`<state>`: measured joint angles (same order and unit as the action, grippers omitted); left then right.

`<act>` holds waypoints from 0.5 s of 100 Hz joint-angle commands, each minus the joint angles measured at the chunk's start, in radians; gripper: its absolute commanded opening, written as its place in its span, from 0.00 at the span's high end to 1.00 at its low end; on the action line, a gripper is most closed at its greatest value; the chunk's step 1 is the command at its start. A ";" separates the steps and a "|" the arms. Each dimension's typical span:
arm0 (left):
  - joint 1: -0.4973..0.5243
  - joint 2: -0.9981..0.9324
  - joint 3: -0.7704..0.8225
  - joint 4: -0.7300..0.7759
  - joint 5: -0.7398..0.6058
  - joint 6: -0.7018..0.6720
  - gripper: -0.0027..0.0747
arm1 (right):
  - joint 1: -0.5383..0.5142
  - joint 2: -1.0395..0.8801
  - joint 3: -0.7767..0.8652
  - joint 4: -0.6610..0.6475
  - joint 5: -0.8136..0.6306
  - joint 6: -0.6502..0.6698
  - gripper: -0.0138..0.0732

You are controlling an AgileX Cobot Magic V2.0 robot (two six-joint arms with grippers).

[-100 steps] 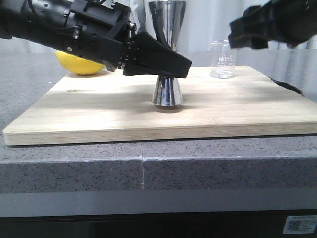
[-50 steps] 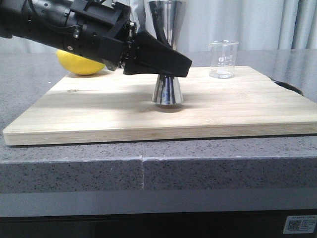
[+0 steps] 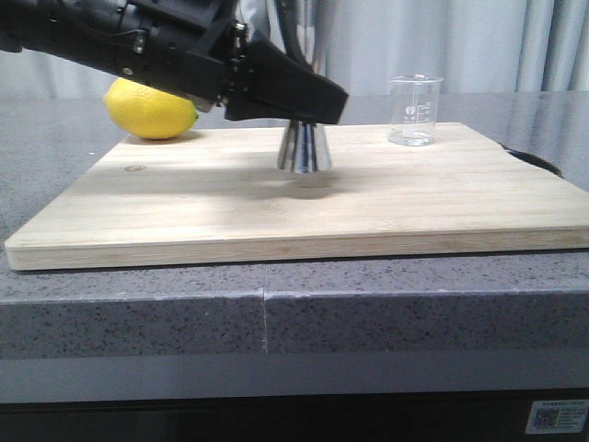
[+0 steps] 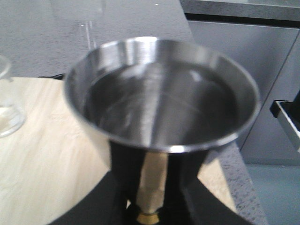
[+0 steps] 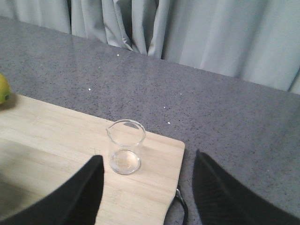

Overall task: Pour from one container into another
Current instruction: 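Slide the held jigger toward the lemon with the left gripper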

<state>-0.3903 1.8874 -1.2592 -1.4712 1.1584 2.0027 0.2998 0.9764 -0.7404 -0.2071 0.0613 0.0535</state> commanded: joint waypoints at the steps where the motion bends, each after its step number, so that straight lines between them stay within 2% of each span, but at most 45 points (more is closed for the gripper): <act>1: 0.032 -0.059 -0.031 -0.076 0.060 -0.001 0.98 | -0.002 -0.020 -0.026 -0.003 -0.061 0.000 0.41; 24: 0.103 -0.059 -0.031 -0.091 0.102 -0.001 0.98 | -0.002 -0.020 -0.026 -0.003 -0.061 0.000 0.41; 50: 0.128 -0.059 -0.031 -0.091 0.105 0.014 0.98 | -0.002 -0.020 -0.026 -0.003 -0.061 0.000 0.41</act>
<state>-0.2677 1.8874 -1.2602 -1.4788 1.1604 2.0050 0.2998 0.9748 -0.7404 -0.2071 0.0675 0.0535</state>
